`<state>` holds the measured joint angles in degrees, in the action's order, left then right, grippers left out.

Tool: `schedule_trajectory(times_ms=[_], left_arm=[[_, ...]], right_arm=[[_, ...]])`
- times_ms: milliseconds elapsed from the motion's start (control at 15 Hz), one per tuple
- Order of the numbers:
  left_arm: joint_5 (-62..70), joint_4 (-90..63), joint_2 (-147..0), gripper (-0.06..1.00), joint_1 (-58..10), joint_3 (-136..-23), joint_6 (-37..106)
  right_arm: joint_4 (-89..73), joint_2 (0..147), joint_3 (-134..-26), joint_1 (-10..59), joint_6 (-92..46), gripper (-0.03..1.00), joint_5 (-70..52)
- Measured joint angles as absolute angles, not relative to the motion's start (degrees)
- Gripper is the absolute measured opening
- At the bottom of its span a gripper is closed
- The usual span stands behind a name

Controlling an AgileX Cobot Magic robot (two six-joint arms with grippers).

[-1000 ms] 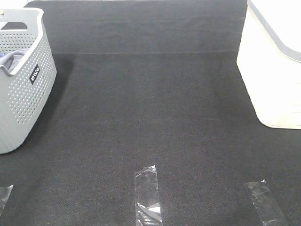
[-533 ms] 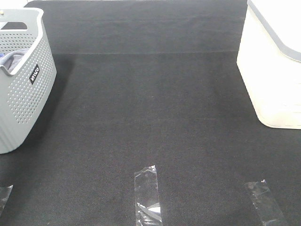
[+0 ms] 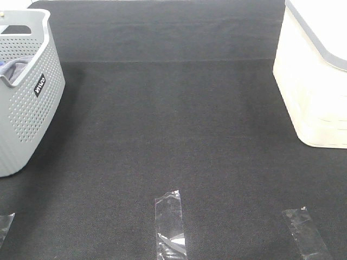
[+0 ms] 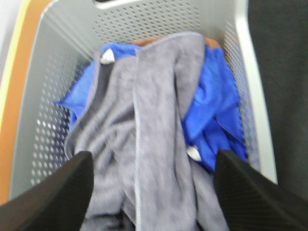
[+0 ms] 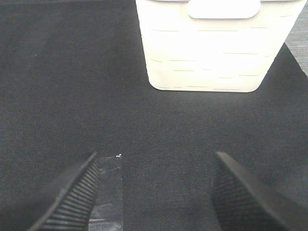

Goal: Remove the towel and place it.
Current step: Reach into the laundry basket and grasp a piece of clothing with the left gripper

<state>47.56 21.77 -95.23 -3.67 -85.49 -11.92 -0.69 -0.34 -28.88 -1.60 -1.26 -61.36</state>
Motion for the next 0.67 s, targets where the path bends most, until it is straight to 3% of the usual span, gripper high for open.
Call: schedule_trajectory(times_ms=[467, 667], left_arm=[[54.3, 19.9, -117.0, 0.68, 4.3, -108.0, -12.0], [54.4, 19.8, -123.0, 0.68, 6.5, -112.5, -11.9]], right_arm=[[-0.7, -0.3, -28.9, -1.6, -1.3, 0.63, -61.4], [-0.7, -0.3, -28.9, -1.6, -1.3, 0.63, -61.4]])
